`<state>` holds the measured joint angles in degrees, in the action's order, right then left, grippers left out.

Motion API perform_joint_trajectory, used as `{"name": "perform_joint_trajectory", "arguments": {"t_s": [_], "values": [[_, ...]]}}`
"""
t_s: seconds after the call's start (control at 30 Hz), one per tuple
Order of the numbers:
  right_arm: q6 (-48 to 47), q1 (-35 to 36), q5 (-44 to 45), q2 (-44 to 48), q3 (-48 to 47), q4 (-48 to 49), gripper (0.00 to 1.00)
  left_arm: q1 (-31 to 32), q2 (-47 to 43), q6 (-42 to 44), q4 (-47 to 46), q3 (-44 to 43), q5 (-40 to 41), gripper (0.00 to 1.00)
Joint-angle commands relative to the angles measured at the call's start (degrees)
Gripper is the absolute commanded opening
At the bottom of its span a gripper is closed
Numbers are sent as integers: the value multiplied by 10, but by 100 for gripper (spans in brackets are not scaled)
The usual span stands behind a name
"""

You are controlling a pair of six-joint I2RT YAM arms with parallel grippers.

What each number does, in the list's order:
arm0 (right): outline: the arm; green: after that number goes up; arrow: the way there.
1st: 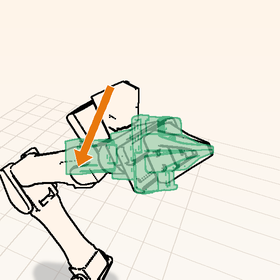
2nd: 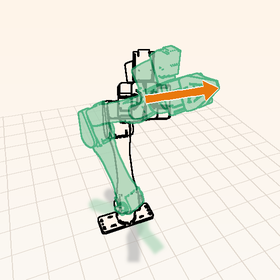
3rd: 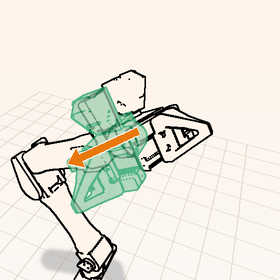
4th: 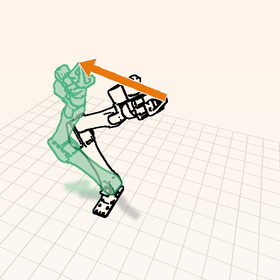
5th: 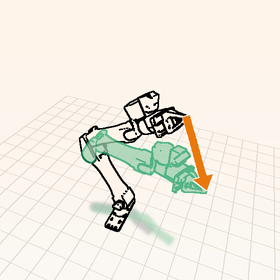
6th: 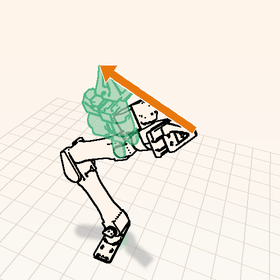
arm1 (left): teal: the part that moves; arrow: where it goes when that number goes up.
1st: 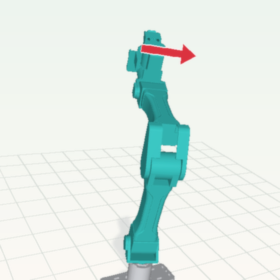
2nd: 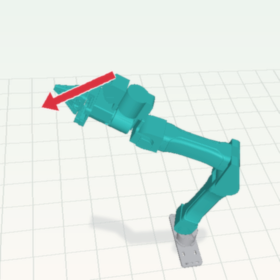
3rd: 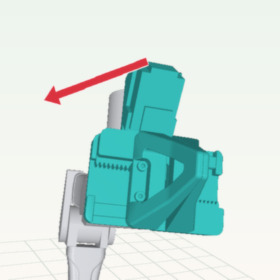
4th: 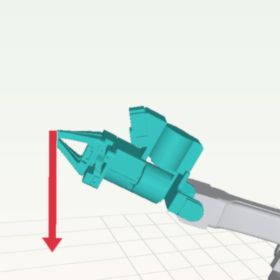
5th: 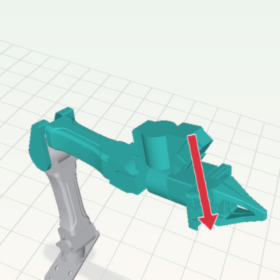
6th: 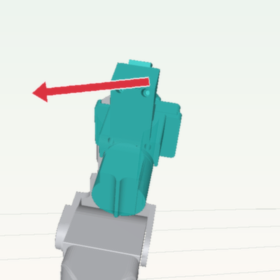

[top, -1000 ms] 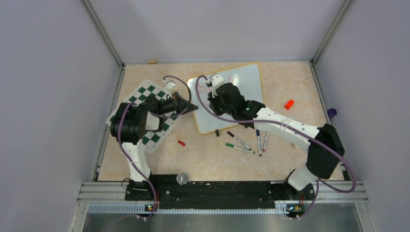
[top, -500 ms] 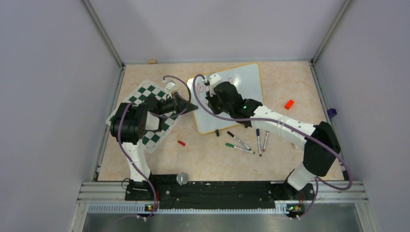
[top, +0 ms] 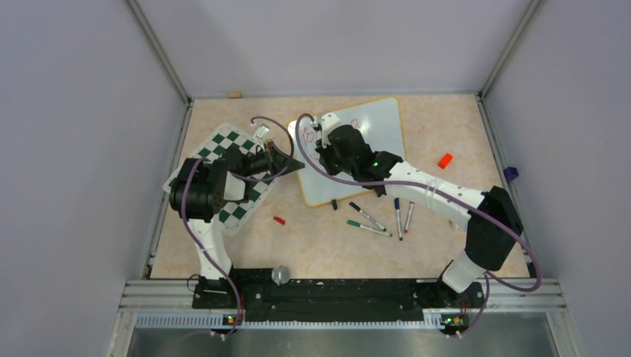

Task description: Write a sentence on the whiteboard

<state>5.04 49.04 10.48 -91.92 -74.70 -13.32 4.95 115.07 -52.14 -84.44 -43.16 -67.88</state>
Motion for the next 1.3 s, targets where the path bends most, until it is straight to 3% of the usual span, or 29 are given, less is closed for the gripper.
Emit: {"name": "perform_joint_trajectory", "arguments": {"t_s": [0.0,0.57,1.27], "values": [[0,6,20,5,-2,-8,0,-6,-19,22,-50,-3,6,0],[1,5,23,33,34,-19,0,-6,-21,27,-46,-3,7,0],[-13,-4,41,-17,-34,-14,0,-6,-23,29,-44,-2,7,0]]}}
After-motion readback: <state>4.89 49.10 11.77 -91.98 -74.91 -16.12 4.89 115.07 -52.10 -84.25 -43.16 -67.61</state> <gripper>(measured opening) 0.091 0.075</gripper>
